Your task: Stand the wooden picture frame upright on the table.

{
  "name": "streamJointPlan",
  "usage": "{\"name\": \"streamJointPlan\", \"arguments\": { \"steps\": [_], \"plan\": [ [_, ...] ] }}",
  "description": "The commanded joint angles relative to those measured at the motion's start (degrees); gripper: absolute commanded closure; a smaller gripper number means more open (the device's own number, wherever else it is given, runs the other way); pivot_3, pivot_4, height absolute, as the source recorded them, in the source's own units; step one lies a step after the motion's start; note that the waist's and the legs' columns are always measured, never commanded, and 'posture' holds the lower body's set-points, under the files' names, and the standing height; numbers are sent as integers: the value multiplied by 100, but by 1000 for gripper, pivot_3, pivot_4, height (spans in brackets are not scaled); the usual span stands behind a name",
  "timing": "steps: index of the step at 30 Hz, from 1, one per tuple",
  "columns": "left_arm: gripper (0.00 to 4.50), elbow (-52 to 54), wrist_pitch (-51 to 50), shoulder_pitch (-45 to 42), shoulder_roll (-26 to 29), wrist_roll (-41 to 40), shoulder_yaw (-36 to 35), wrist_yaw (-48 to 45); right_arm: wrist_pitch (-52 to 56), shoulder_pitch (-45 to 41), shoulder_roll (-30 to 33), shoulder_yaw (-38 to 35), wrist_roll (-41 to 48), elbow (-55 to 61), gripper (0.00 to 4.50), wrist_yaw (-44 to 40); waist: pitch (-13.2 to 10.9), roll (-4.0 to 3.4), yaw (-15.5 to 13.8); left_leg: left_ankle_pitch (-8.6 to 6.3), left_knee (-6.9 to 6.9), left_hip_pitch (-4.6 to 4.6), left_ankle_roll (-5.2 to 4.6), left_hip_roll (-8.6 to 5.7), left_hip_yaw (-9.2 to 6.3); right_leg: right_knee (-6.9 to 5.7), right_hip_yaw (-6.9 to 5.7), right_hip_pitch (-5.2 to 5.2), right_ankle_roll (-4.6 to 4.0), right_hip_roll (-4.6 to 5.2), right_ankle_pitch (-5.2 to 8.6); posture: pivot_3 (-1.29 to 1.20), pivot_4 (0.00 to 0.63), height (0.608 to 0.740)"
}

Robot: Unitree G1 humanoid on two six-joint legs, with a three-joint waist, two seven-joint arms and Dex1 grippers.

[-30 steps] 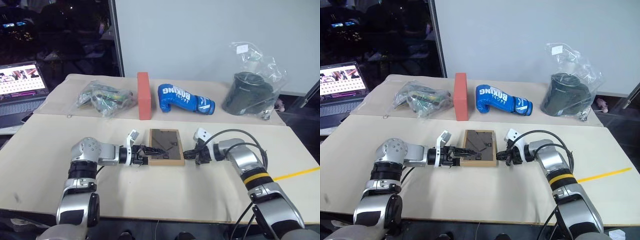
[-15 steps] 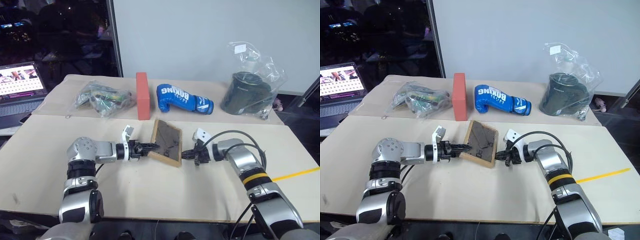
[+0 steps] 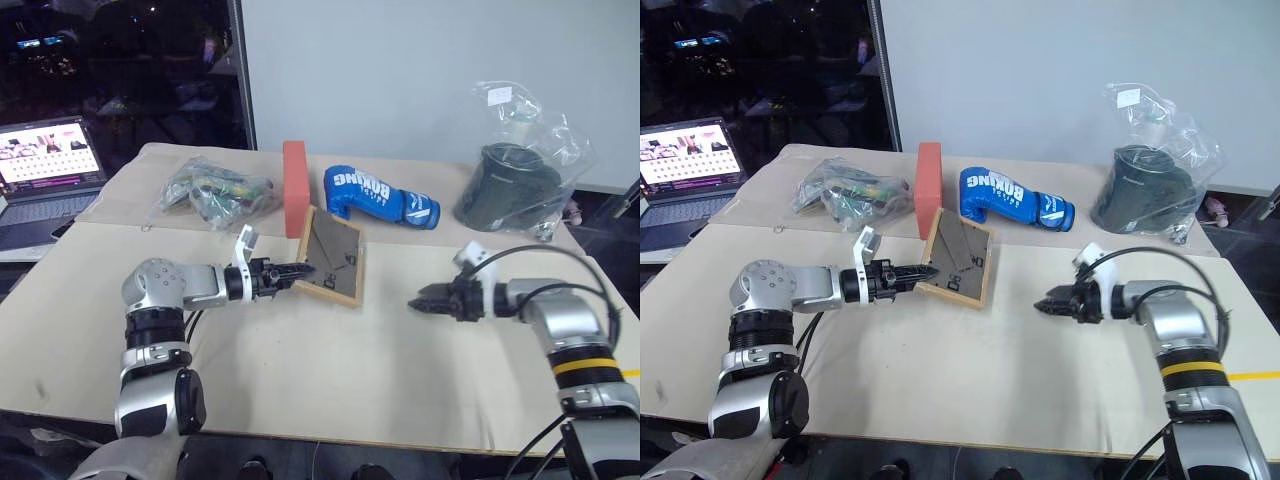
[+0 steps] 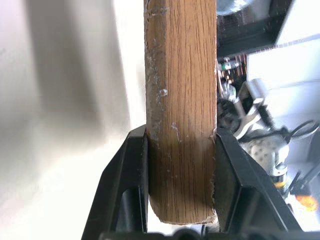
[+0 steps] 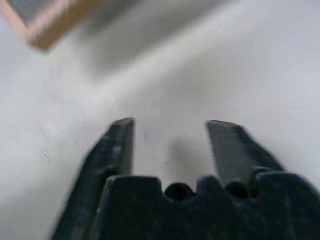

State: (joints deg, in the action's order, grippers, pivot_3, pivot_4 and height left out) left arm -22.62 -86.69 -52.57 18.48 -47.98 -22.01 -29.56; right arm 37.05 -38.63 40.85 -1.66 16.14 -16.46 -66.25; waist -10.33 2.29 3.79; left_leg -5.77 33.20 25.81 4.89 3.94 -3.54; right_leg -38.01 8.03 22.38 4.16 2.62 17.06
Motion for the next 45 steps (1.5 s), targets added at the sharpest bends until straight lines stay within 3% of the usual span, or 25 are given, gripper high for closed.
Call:
{"name": "streamJointPlan", "arguments": {
  "steps": [1, 2, 8, 16, 26, 34, 45],
  "plan": [
    [3348, 730, 205, -155, 3, -203, 500, -484, 699, -241, 127, -429, 787, 960, 340, -107, -3, -2, 22, 0, 0, 0, 0, 0, 0, 0, 0, 0, 1, 0, 0, 0, 150, 730],
    [3348, 890, 268, -143, -4, -200, 674, -586, 900, -278, 128, -499, 996, 1190, 31, -107, -4, -3, 22, 0, 1, 0, 0, 0, 0, 0, 0, -1, 1, 0, 0, 0, 150, 730],
    [3348, 1308, 452, -81, -2, -186, 1193, -905, 1320, -390, -19, -450, 1392, 1768, 31, 271, -5, -3, 14, 0, 3, 2, 0, 0, -1, 1, 0, -1, 2, 0, 1, 0, 150, 730],
    [3348, 1514, 393, -107, -80, -321, 1167, -894, 952, -376, -302, -8, 1118, 1654, 31, 594, -6, -5, 16, 0, 5, 3, -1, 0, -1, -1, 0, 2, 9, 0, 5, 0, 150, 730],
    [3348, 1486, 436, -154, -64, -252, 1245, -958, 774, -402, -583, 184, 1495, 1799, 31, 138, -6, -5, 9, 0, 6, 5, -1, 0, -1, -1, 0, 2, 6, 0, 4, 0, 150, 730],
    [3348, 1065, 596, -365, 226, -87, 1069, -1111, 730, 169, -129, -196, 1833, 2441, 31, -227, -8, -7, -17, 0, 7, 8, -2, 0, -1, 1, 0, 2, 8, 1, 4, 0, 150, 730],
    [3348, 270, 119, -847, 293, -254, 848, -1268, 151, 813, 742, -379, 1324, 2268, 31, -86, -8, -8, 0, -1, 8, 8, -3, 0, -1, 0, 0, 4, 23, 0, 13, 0, 150, 730]
  ]
}}
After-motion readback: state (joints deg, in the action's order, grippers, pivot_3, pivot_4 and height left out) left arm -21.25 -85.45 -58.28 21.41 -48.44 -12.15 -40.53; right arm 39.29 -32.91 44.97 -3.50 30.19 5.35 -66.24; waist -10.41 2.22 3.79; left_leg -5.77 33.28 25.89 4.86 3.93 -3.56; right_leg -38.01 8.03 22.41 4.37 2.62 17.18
